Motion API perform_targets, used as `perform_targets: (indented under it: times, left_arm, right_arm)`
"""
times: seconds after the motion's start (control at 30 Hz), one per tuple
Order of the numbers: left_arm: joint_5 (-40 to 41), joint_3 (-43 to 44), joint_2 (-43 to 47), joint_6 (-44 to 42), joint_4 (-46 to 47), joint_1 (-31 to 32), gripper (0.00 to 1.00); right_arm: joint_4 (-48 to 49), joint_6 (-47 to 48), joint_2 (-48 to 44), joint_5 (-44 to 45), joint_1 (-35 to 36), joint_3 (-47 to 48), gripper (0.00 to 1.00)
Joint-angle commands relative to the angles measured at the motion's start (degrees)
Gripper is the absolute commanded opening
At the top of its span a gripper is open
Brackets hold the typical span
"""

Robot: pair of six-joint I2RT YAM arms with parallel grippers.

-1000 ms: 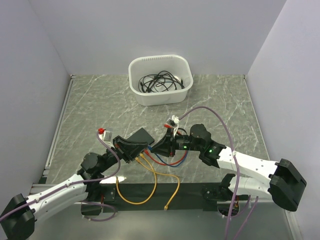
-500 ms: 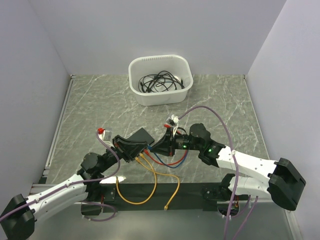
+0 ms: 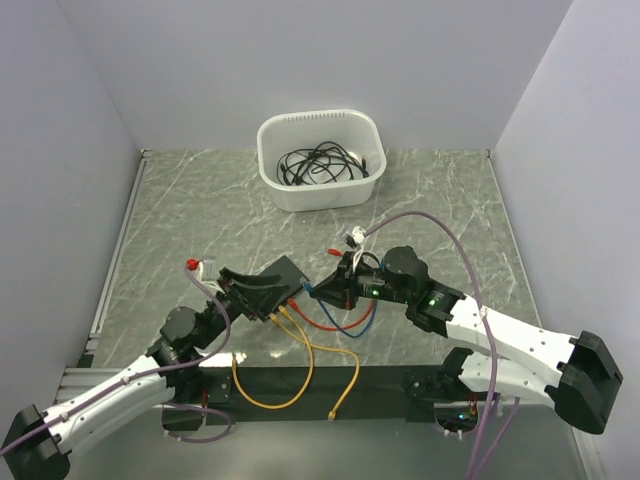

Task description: Insert the plug into the switch port

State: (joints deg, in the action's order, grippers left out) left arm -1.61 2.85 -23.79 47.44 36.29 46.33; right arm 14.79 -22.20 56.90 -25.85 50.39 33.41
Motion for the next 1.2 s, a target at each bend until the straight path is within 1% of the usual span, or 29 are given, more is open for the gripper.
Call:
perform_targets:
  times: [0.0,0.03,0.17,0.2,0.23,0.3,0.43,0.57,0.6,0.77,0.8,0.93,1.07,1.17]
  left_arm:
    - [7.04,-5.67,0.50,-0.68,-7.28,0.08,0.71]
    - [8.97,-5.32,-0.02,-0.86,-8.94,0.08,0.70]
    - [14.43,-3.20,-3.18,-0.60,-12.38,-0.18,0.69]
    - [15.13,-3.20,-3.97,-0.68,-12.74,-0.36,0.69]
    - [15.58,-1.03,-5.98,-0.77,-13.00,-0.62,0.69]
    - [14.97,-0.13,-8.19,-1.38,-12.48,-1.94,0.68]
    - [10.85,1.54,-14.86,-1.47,-9.67,-6.24,0.67]
    - [6.01,2.16,-19.09,-1.65,-6.24,-13.43,0.66]
    - [4.17,2.24,-20.75,-2.00,-4.67,-14.50,0.66]
    - [0.12,4.00,-27.00,-3.93,0.52,-20.03,0.65]
    - [-1.54,4.00,-29.01,-4.20,3.67,-20.57,0.65]
    - [-6.38,3.83,-33.50,-4.29,10.97,-23.21,0.66]
    - [-7.79,4.44,-37.63,-5.43,14.94,-24.26,0.66]
    - [-10.25,4.53,-42.55,-6.39,20.28,-25.05,0.65]
  right_arm:
    - [-10.53,2.77,1.79,9.40,0.50,4.90,0.00]
    - [-12.13,2.95,3.02,12.63,0.76,5.52,0.00]
    - [-17.33,2.77,10.05,20.29,1.99,8.24,0.00]
    - [-18.38,2.68,12.42,21.53,2.25,8.43,0.00]
    - [-18.48,2.60,13.57,22.67,2.43,8.60,0.00]
    - [-17.87,2.60,16.73,22.16,2.43,8.87,0.00]
    - [-17.51,2.25,21.05,21.89,2.52,10.01,0.00]
    - [-18.56,2.25,24.65,23.12,2.78,12.55,0.00]
    - [-19.44,2.33,26.31,23.64,2.87,13.08,0.00]
    - [-20.94,1.90,30.81,24.62,3.31,15.89,0.00]
    - [-20.94,2.07,31.94,24.53,3.48,16.25,0.00]
    - [-21.20,2.68,34.41,24.70,3.66,17.13,0.00]
    - [-21.38,2.51,35.82,24.62,3.66,18.09,0.00]
    - [-21.99,2.42,36.87,24.96,3.84,19.23,0.00]
